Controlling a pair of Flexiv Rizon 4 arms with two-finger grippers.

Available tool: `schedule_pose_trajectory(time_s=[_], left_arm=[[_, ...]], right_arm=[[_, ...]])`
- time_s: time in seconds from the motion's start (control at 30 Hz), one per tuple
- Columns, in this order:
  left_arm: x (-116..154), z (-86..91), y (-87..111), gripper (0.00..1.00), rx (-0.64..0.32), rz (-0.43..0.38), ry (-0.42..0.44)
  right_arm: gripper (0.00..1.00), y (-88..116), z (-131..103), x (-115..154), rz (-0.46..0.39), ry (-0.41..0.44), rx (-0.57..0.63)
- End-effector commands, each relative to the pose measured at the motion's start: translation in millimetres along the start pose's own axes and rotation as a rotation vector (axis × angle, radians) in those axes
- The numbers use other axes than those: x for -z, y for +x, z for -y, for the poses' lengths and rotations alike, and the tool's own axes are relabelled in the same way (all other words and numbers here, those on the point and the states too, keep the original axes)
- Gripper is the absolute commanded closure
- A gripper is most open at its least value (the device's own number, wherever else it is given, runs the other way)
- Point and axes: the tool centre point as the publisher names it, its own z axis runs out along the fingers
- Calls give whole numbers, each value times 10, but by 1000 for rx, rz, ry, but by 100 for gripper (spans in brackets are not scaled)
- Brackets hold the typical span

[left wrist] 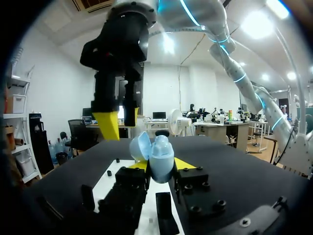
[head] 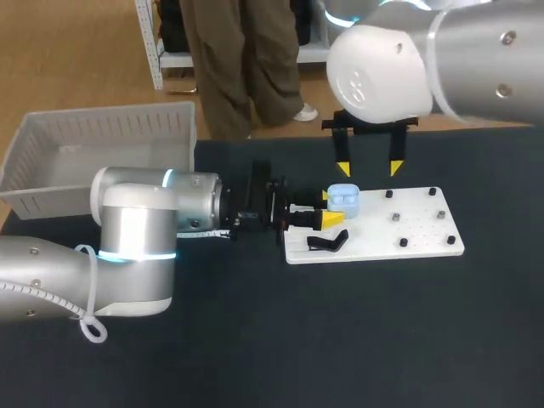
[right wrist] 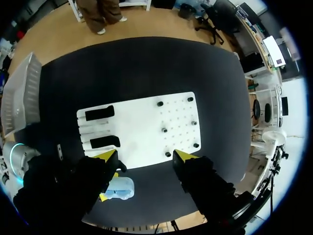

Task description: Pick up each earbud case from the left stands, insert the matching earbuds, close the lid, and place the case in the box.

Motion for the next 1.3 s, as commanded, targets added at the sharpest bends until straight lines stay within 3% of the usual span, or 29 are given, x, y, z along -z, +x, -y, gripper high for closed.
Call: schedule_pose_trajectory(time_s=[0.03, 0.57, 0.7, 0.83, 1.03, 1.13, 1.3], left_arm=[[-2, 13, 4, 100, -2, 2, -6], [-2, 13, 4, 100, -2, 2, -6], [-2, 13, 4, 100, -2, 2, -6], [-2, 13, 4, 100, -2, 2, -6], [-2, 13, 4, 100, -2, 2, -6], [258, -15, -48, 100, -3, -20, -67], [799, -41, -185, 100, -12, -90, -197]], right_arm=[[27, -27, -20, -71, -40, 7, 3], [22, 378, 45, -102, -103, -21, 46], [13, 451, 42, -98, -112, -31, 59], [10, 436, 84, -24, -73, -37, 48], [0, 384, 251, 211, 78, -66, -26], [0, 401, 328, 299, 129, -90, -56], [0, 405, 415, 308, 134, -129, -83]])
